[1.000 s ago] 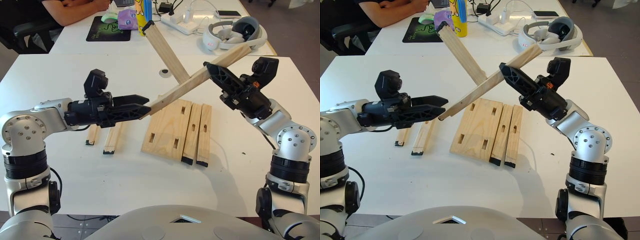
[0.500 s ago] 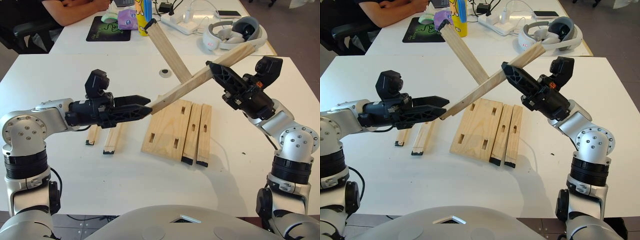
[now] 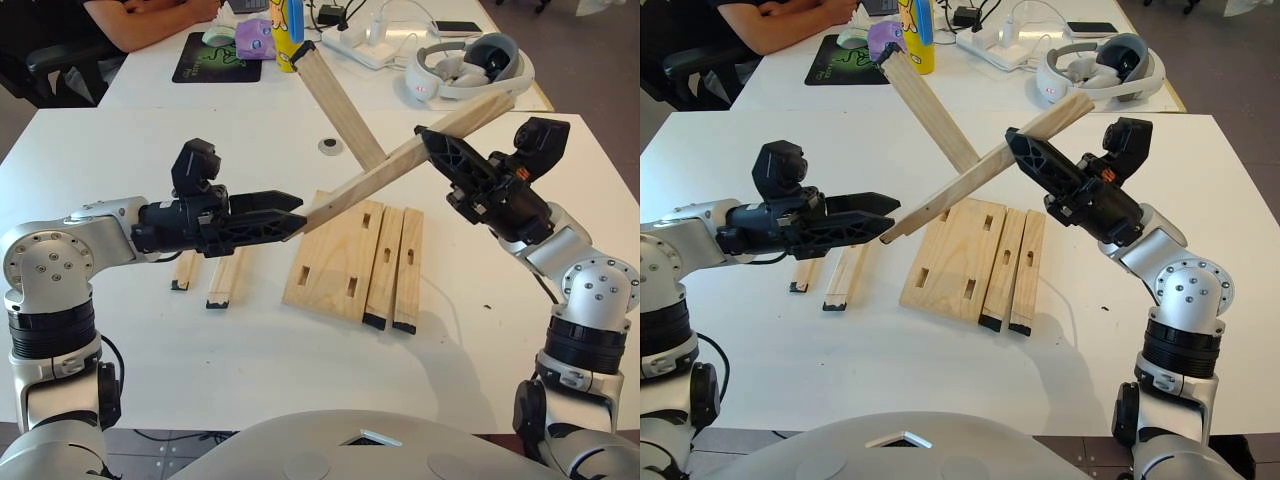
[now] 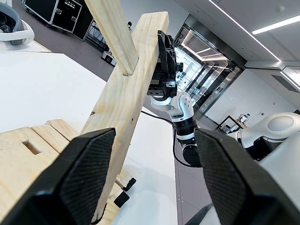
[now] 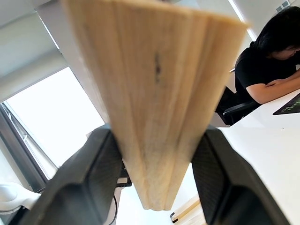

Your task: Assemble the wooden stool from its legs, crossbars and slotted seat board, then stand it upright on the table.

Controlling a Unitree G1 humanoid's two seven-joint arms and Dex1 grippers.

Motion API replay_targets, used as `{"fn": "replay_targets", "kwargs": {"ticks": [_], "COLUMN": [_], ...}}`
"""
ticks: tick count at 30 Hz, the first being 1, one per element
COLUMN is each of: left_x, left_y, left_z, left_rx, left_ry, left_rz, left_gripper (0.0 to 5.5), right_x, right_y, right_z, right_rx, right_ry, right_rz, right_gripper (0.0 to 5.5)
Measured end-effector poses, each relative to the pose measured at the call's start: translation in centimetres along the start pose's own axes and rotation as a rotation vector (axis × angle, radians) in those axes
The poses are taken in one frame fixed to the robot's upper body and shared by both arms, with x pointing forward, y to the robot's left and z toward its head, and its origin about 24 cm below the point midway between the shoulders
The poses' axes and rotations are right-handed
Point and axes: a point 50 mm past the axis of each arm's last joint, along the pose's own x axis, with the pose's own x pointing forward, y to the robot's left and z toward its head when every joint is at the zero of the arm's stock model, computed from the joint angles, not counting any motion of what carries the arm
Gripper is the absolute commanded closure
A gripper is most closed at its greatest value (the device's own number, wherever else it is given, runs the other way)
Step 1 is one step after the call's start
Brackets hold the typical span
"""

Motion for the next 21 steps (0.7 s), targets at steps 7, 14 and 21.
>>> {"fn": "replay_targets", "kwargs": {"ticks": [7,14,21], "left_x": [0.15,0.27,0.33], "left_y": [-0.10,-0.09,-0.19], "left_z": [-0.05,-0.13,-0.12], "left_rx": [0.004,0.002,-0.001], "left_ry": [0.006,0.010,0.007], "left_rz": [-0.004,-0.007,-0.019], "left_gripper": [2.38,2.38,2.38], "right_x": [-0.26,-0.58,-0.50], "right_y": [0.11,0.20,0.42], "right_z": [-0.01,0.01,0.05], "right_rx": [-0.004,-0.009,-0.016], "right_ry": [-0.001,-0.003,-0.001], "right_rz": [-0.007,-0.017,-0.012], "right_gripper": [3.44,3.44,3.44]}}
